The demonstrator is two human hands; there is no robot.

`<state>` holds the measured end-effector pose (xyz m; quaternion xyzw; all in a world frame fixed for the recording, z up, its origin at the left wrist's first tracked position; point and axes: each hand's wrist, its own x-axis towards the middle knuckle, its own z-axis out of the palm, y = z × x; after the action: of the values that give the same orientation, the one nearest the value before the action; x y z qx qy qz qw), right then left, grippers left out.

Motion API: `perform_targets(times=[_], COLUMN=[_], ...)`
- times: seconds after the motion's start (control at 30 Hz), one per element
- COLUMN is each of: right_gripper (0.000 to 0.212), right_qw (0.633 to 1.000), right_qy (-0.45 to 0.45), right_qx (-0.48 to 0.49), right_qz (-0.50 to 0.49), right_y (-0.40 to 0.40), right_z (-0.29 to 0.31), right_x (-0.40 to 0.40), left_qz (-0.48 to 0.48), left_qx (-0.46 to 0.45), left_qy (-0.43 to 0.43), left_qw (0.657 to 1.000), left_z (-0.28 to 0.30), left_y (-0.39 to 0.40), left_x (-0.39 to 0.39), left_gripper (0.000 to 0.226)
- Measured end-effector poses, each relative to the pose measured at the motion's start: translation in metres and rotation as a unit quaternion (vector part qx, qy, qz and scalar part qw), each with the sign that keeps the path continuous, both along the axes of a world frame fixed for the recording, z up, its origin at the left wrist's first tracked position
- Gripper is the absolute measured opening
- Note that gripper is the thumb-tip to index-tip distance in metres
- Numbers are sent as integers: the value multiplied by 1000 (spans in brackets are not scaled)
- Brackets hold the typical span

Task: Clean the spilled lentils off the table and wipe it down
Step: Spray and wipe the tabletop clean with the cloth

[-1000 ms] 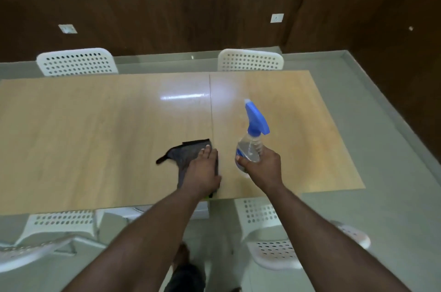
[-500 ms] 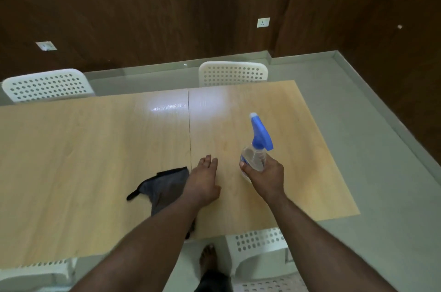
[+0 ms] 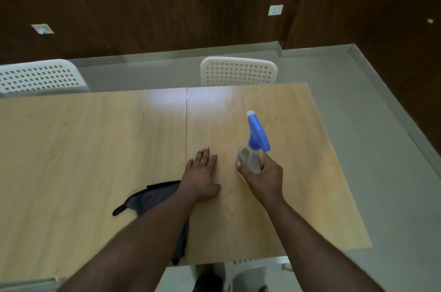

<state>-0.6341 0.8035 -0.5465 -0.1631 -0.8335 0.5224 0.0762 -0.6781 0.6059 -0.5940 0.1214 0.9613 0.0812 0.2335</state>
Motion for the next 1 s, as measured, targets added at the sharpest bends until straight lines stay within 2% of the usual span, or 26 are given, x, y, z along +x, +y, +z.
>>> perform_targets(times=[0.1,0.17,0.23,0.37,0.47,0.53,0.6,0.7,0.77,0.9,1.0], right_gripper=[42,56,62,47,45,46,41,19,6,10,10], right_qw=[999,996,991,983,985,984,981,978,977,974,963], right_qy=[16,40,59,75,39,10,-33,-91,-119,-168,-193], right_qx=[-26,-43,-53,-61,-59,-47,-46,-51,-37,15,83], right_qz=[24,68,112,158,159,172,184,182,175,151,168], right_y=[7,9,9,-3,-14,-20,-30,-41,-48,-69,-87], right_z=[18,32,44,55,59,62,67,72,67,53,42], right_x=[-9,-23,-38,-69,-92,-112,-139,-171,-194,-239,-267], left_qz=[19,52,80,103,111,106,110,110,105,100,110], left_qx=[18,34,41,22,29,31,21,22,23,38,53], left_qy=[13,38,63,89,92,90,79,42,19,-9,-5], left_qw=[1000,997,994,990,989,990,991,993,994,994,992], left_z=[9,19,28,37,35,30,24,19,16,10,9], left_y=[1,7,14,21,22,23,20,17,16,11,10], left_x=[-4,-13,-29,-67,-92,-110,-132,-155,-166,-179,-182], left_gripper=[99,87,75,63,62,69,87,120,132,143,141])
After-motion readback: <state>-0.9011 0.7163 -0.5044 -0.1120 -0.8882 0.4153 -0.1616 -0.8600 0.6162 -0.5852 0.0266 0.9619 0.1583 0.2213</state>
